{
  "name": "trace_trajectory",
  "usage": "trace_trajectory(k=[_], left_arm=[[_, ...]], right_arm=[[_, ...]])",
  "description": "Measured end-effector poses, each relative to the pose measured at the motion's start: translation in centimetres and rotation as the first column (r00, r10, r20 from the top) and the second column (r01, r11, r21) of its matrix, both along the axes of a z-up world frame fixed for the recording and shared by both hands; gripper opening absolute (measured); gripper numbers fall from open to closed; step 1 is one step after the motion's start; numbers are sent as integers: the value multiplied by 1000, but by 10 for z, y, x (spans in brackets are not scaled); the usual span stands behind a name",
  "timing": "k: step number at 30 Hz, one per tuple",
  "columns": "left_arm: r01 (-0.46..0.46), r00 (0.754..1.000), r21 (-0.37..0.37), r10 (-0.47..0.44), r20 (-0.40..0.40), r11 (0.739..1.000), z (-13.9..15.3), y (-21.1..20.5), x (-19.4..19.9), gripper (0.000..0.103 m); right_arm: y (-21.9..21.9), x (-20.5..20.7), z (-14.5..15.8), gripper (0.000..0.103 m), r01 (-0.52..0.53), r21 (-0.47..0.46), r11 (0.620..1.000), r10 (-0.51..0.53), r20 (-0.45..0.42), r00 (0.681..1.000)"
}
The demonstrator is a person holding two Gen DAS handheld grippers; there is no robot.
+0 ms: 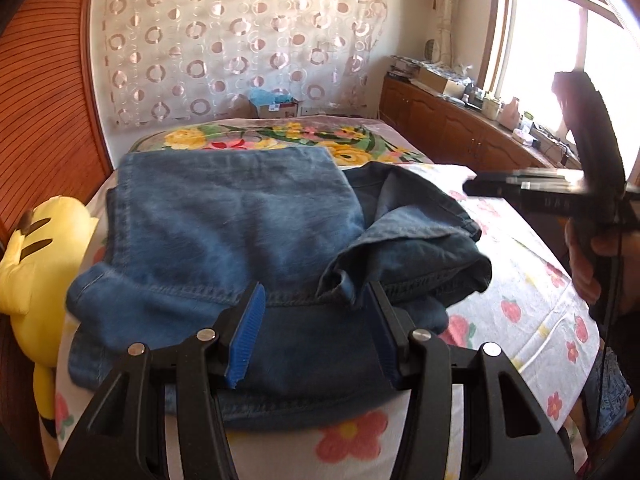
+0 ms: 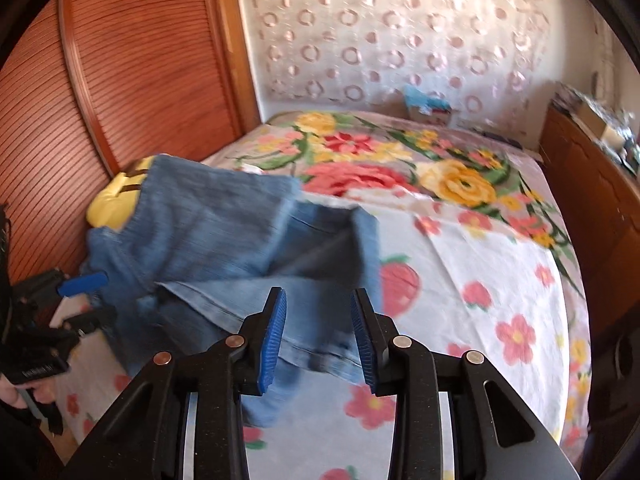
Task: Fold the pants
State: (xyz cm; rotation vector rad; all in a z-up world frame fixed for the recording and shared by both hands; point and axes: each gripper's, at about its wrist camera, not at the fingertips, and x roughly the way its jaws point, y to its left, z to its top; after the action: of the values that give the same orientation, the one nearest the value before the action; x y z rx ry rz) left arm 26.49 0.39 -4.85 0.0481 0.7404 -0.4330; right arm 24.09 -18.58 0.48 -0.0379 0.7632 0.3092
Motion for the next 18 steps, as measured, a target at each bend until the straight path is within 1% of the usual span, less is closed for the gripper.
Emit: trace_trajectory(k=[4,9,11,14,18], left_arm=[[24,1000,-3,-24,-15,1000,-2,-13,12,53],[39,999,12,-38,-37,999,-10,-27,23,53],[39,998,25,-38,-52,999,-16,-31,28,52],[28,996,67,-22,-85,997,-27,-35,33,52],[33,995,58,-27,-100,998,-34,-36,32,52]], right_arm=[[-8,7,-13,35,33,31,999,-31,-41,999],[-14,13,-22,35,38,77,996,-33,-72,997],[-15,13,-26,35,41,87,995,-34,-86,996],[-21,15,-33,35,42,112,993,-29,-114,993],[-27,20,-43,35,42,129,991,-22,-149,989]])
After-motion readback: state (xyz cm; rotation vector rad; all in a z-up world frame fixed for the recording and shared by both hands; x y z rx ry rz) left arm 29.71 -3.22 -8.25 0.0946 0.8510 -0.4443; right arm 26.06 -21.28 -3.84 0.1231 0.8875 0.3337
